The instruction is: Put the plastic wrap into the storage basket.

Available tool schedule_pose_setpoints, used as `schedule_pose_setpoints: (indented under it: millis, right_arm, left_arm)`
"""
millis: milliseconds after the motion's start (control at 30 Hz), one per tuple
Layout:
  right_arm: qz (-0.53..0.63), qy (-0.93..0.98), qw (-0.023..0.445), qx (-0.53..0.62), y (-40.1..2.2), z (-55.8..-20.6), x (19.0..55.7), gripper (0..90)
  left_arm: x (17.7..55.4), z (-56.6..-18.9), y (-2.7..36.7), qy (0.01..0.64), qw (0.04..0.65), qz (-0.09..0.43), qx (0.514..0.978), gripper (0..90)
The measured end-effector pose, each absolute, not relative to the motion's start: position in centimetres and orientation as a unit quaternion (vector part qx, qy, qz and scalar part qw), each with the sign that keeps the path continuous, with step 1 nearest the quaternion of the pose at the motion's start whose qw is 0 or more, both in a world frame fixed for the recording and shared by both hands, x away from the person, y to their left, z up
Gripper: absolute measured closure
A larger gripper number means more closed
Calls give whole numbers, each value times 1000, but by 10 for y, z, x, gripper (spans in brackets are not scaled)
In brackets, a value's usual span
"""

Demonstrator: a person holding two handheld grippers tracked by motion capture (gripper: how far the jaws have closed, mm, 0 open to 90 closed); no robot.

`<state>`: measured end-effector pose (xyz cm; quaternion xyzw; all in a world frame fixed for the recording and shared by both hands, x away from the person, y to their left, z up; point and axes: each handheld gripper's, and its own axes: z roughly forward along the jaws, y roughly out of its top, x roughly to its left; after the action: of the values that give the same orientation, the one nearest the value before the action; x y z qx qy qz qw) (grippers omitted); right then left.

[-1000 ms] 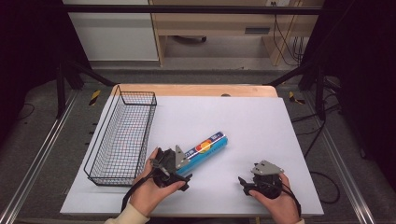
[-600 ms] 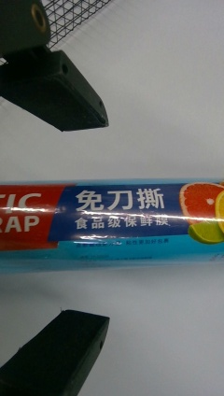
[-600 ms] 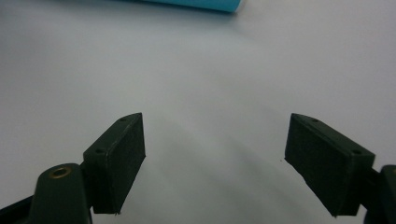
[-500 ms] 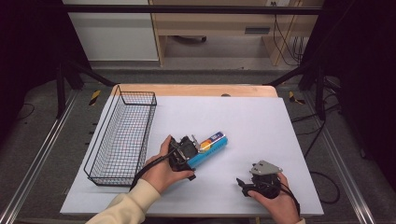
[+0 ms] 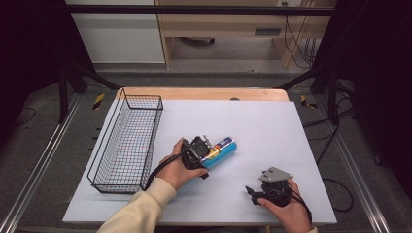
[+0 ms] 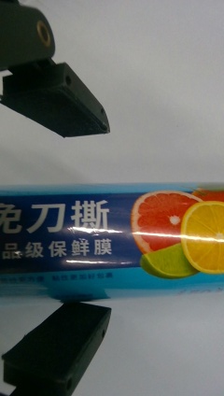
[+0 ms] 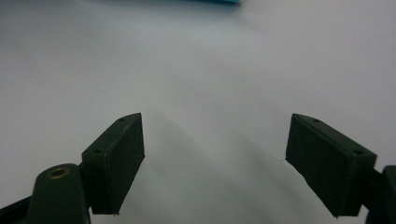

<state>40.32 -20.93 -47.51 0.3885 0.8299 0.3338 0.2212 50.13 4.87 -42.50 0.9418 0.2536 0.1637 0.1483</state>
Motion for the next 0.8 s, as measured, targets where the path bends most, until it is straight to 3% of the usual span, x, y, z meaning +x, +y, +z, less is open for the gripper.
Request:
schedule_pose_setpoints:
  millis: [800]
  right_arm:
    - [332, 833, 215, 387, -208, -476, 403, 194]
  left_arm:
    - [508, -446, 47, 273, 155, 116, 942, 234]
